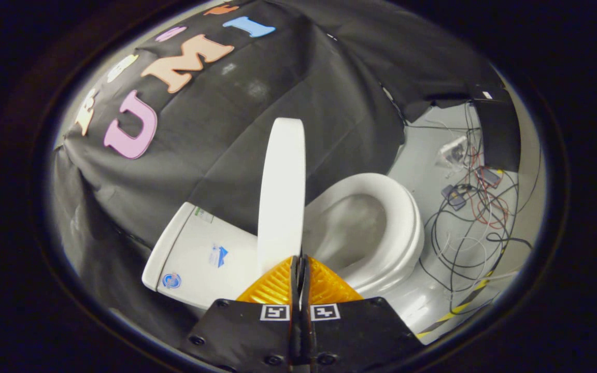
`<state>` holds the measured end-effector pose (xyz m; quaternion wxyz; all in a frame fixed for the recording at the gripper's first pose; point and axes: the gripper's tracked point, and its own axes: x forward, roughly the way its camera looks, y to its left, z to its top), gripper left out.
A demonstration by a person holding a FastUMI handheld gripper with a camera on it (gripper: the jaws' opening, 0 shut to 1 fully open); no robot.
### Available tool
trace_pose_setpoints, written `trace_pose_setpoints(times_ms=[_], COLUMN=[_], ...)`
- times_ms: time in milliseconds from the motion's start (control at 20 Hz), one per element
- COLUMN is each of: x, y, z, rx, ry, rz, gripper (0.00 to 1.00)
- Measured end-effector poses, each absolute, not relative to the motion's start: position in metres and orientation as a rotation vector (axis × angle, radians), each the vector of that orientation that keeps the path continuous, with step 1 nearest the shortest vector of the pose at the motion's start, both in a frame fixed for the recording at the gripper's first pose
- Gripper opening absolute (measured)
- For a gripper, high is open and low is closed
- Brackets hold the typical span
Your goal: Open the toilet lid.
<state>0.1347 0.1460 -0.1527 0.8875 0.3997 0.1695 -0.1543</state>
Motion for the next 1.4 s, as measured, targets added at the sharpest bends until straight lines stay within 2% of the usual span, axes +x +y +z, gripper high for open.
trace_pose_setpoints(times_ms=[250,700,1400], x=[0.140,0.151,0.182], y=[0.156,0.179,0.244], z=[-0.137,-0.110,-0.064], rx=[0.769,0.558,0.390], ry=[0.315,0.371,0.377], rz=[-0.327,-0.343,-0.261], gripper=[0.00,0.00,0.01])
